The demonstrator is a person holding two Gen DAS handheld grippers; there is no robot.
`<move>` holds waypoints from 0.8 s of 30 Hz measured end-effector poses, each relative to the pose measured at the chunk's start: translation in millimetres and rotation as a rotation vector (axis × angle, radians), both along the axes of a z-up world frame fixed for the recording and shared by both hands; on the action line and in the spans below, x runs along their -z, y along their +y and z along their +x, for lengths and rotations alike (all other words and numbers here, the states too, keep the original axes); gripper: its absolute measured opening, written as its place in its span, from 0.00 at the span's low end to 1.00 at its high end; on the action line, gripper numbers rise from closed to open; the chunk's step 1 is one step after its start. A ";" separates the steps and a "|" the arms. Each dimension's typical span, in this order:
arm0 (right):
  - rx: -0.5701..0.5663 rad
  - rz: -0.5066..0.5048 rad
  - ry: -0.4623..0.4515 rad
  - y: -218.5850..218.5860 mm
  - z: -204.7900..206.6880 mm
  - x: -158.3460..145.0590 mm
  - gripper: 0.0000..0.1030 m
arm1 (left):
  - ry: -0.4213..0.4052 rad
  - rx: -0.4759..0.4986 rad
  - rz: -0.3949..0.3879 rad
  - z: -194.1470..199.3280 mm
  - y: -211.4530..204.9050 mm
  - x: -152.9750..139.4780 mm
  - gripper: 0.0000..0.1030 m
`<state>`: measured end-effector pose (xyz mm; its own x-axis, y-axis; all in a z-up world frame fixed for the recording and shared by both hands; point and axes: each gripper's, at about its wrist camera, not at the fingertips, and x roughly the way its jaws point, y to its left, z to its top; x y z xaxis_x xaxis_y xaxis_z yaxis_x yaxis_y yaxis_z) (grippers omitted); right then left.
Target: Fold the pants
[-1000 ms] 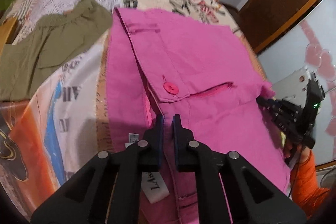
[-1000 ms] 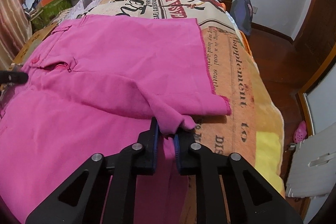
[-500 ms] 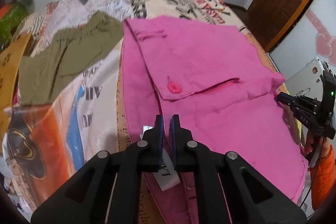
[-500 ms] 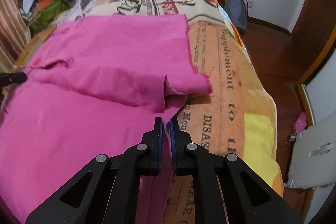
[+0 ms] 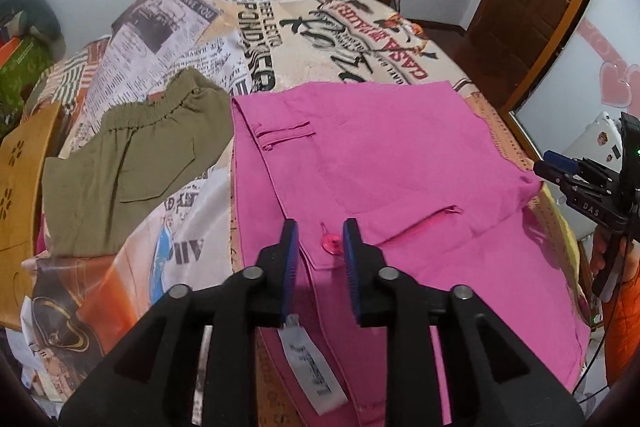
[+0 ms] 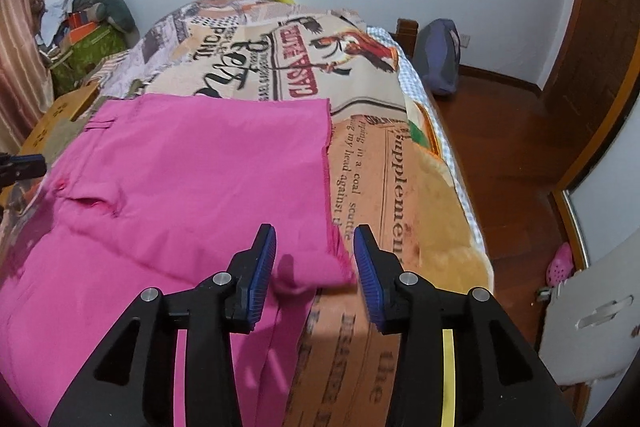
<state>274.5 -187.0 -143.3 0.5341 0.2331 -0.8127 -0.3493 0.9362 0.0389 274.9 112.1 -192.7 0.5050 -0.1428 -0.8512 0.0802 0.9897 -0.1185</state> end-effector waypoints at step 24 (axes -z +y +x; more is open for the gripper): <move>-0.078 -0.044 0.074 13.9 17.5 50.6 0.22 | 0.001 -0.042 0.100 28.4 -2.8 36.3 0.04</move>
<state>292.0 -173.1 -193.9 0.4535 0.2344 -0.8599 -0.4188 0.9077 0.0266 303.3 109.3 -229.0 0.5082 -0.0363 -0.8605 0.0384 0.9991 -0.0194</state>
